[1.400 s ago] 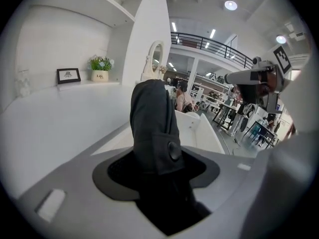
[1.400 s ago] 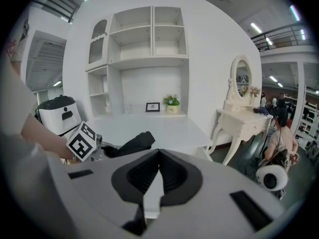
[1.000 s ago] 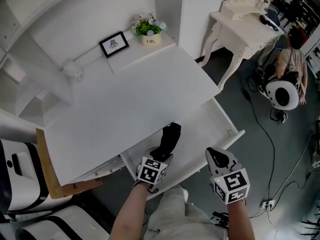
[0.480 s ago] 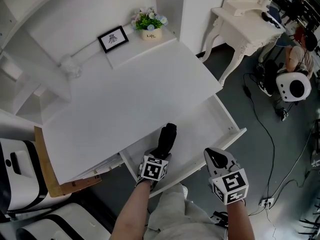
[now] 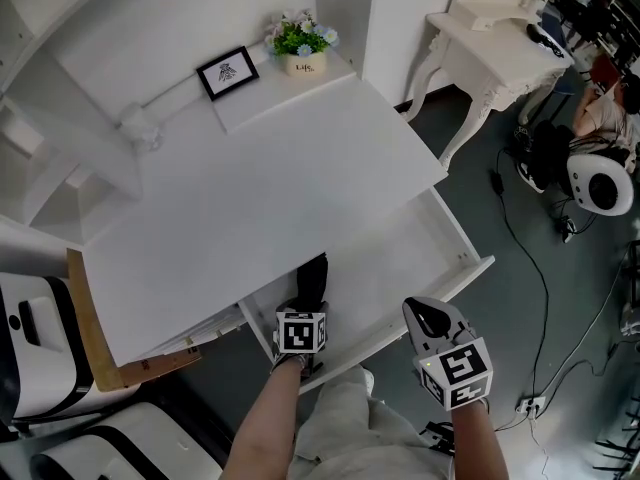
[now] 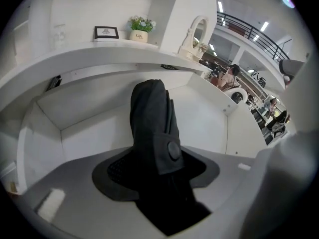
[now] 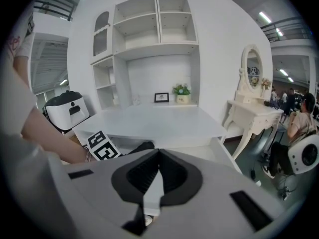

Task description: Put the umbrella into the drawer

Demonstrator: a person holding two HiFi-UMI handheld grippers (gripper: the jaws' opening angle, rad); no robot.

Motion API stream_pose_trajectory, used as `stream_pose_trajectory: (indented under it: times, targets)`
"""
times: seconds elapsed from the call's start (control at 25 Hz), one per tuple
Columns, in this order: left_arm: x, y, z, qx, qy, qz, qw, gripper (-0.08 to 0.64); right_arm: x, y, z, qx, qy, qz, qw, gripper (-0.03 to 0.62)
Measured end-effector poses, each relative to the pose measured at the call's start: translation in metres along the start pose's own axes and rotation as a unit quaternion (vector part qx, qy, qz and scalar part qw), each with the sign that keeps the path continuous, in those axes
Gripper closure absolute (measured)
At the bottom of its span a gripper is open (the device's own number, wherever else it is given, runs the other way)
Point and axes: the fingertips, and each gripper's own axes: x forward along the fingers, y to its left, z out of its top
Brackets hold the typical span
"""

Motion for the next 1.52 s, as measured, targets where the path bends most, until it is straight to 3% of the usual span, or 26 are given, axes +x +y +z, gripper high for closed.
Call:
stream_pose_trajectory:
  times: [0.28, 0.6, 0.84, 1.08, 1.52]
  targets:
    - [0.004, 0.017, -0.008, -0.028, 0.008, 0.02, 0.9994, 0.308, 0.007, 0.006, 0.001, -0.009, 0.004, 0.015, 1.0, 0.586]
    - [0.011, 0.019, -0.011, -0.009, 0.013, 0.04, 0.9991, 0.304, 0.007, 0.011, -0.002, -0.021, 0.013, 0.029, 0.999, 0.586]
    - [0.013, 0.016, -0.012, -0.007, 0.029, 0.032, 0.9991, 0.304, 0.007, 0.017, -0.004, -0.027, 0.015, 0.039, 0.999, 0.586]
    - [0.008, 0.013, -0.006, -0.018, 0.027, 0.027, 0.9991, 0.253, 0.003, 0.021, 0.002, -0.034, 0.007, 0.042, 0.999, 0.586]
    - [-0.027, 0.005, 0.014, -0.006, -0.004, 0.031, 0.9995, 0.253, -0.011, 0.015, 0.03, -0.047, -0.027, 0.032, 0.998, 0.586]
